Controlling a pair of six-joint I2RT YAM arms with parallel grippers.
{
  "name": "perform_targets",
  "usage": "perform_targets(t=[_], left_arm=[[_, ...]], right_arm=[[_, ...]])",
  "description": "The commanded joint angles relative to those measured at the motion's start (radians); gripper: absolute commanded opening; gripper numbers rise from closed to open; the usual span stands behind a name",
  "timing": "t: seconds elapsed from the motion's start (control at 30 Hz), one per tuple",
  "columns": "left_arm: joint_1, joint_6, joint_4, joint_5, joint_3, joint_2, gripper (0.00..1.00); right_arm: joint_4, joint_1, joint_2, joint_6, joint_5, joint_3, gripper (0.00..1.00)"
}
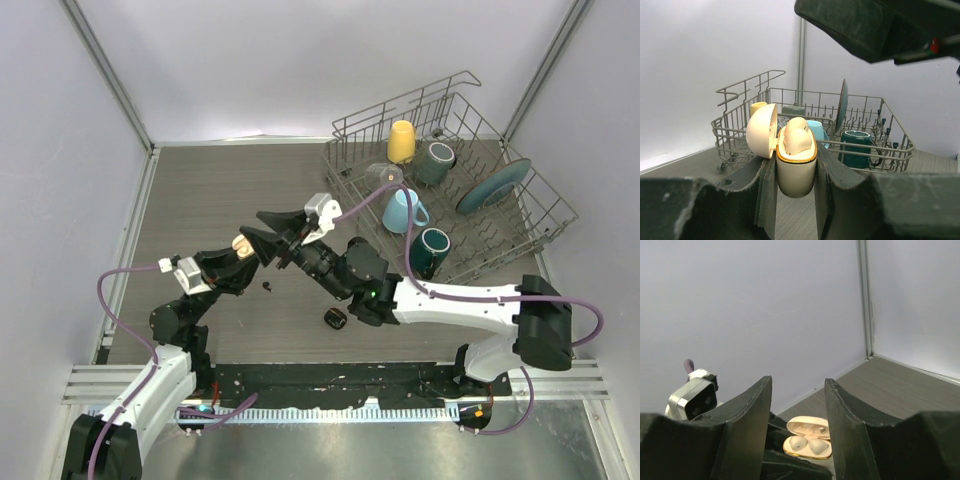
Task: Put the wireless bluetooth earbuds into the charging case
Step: Place the earbud in the charging case.
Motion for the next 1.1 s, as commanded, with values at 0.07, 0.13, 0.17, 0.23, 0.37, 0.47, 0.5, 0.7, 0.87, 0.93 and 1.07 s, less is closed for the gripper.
perform_targets(t=[0.07,0.13,0.17,0.23,0.37,0.47,0.5,0.7,0.87,0.93,1.07], left_arm=[[-0.003,0.021,0.014,0.02,0.022,-0.009,0.0],[-0.002,0.023,0.007,0.045,0.033,-0.004,0.0],[-0.003,0.023,-0.002,0.055,0.036,-0.003,0.0],[-0.002,0.021,-0.013,0.071,0.045,-0.003,0.0],[-0.003,0.02,-0.033,0.126,0.054,-0.006,0.0],[-0.003,0.024,-0.065,0.169,0.07,-0.004,0.0],[-0.003,0.024,-0.074,0.203,0.079,0.0,0.0],[-0.006,0.02,-0.085,0.246,0.082,-0.011,0.0],[-0.011,0.015,-0.119,0.307,0.107,0.006,0.0],[-0.014,0.017,-0.119,0.303,0.108,0.012,0.0],[-0.02,0.017,-0.121,0.296,0.114,0.028,0.0]], right_arm=[[-0.491,-0.055,-0.049,0.096,0.165,0.205,0.52],[-0.584,-0.099,-0.053,0.173,0.112,0.249,0.52],[-0.663,-0.116,-0.056,0.2,0.084,0.265,0.52],[-0.736,-0.178,-0.053,0.297,0.005,0.3,0.53],[-0.907,-0.278,-0.029,0.379,-0.178,0.364,0.55],[-0.943,-0.292,-0.029,0.356,-0.238,0.384,0.55],[-0.943,-0.292,-0.03,0.351,-0.246,0.381,0.55],[-0.991,-0.294,0.011,0.351,-0.312,0.415,0.53],[-1.038,-0.295,0.054,0.354,-0.353,0.444,0.51],[-1.035,-0.295,0.059,0.359,-0.373,0.434,0.5],[-1.035,-0.295,0.056,0.348,-0.434,0.414,0.5]])
